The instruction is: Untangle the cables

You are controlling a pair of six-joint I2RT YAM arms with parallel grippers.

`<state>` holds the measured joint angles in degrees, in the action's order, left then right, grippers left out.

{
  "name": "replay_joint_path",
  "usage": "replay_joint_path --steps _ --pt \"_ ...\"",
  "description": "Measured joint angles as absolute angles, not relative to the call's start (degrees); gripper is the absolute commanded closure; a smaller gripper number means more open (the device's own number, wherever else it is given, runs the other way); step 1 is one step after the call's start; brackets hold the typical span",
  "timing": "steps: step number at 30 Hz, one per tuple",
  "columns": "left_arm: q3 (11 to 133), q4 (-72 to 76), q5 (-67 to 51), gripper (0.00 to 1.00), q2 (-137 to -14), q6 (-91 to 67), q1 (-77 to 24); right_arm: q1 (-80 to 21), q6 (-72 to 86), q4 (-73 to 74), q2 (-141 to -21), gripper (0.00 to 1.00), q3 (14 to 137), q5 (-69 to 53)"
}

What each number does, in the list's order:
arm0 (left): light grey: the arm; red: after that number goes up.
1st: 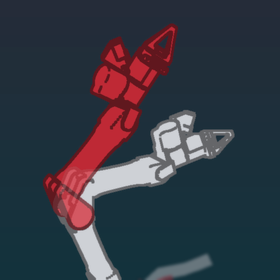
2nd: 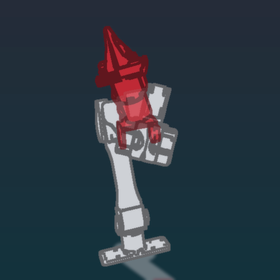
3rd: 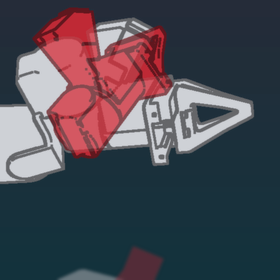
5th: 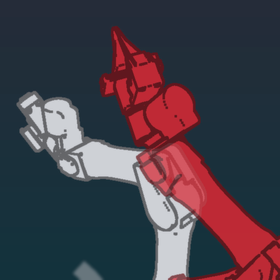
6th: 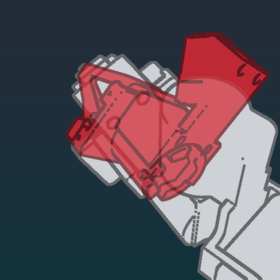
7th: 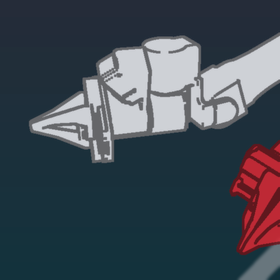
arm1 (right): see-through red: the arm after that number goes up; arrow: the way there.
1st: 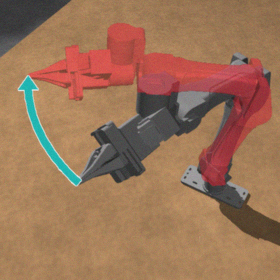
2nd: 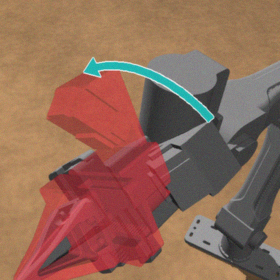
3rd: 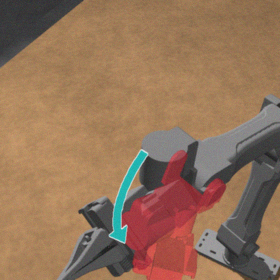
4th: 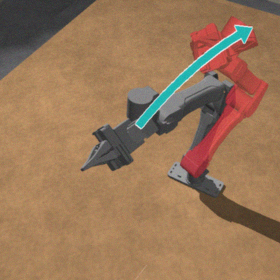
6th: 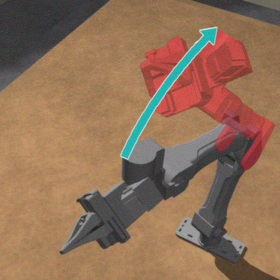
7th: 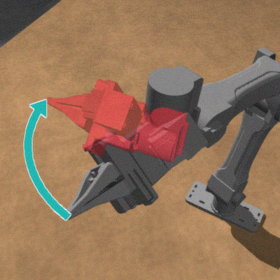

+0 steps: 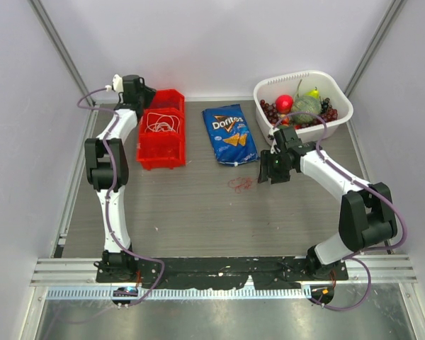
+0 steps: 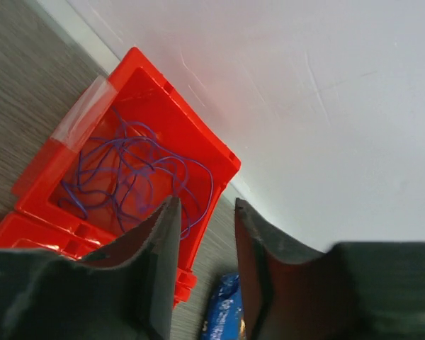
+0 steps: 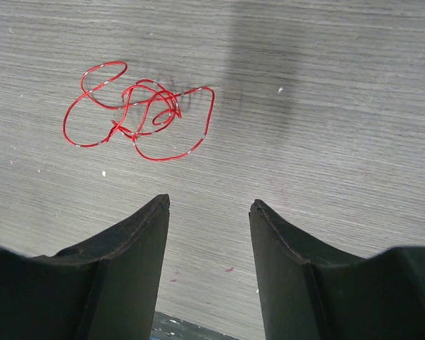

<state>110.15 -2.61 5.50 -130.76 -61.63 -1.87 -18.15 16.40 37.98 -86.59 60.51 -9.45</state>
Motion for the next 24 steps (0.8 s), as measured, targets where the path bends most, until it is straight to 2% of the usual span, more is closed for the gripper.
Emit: replay_joint_path --steps 5,13,19,24 --pt "110.43 -6.17 4.84 0.41 -130.63 -60.53 -1.87 -18.15 16.34 37.69 -86.89 0.46 60.55 -11.03" --pt "104.60 -10.46 1.23 0.41 -121.71 -57.82 -2.33 -18.15 16.40 36.38 -90.13 0.47 60.86 -13.30" --pt "88.90 -11.09 -4.27 0.41 -104.60 -54.28 -6.35 -18.15 17.30 34.92 -95.18 0.50 62.06 -15.03" --pt "75.72 -10.72 -8.78 0.41 -93.14 -50.94 -17.19 -18.15 18.61 33.28 -99.07 0.49 63.22 -17.87"
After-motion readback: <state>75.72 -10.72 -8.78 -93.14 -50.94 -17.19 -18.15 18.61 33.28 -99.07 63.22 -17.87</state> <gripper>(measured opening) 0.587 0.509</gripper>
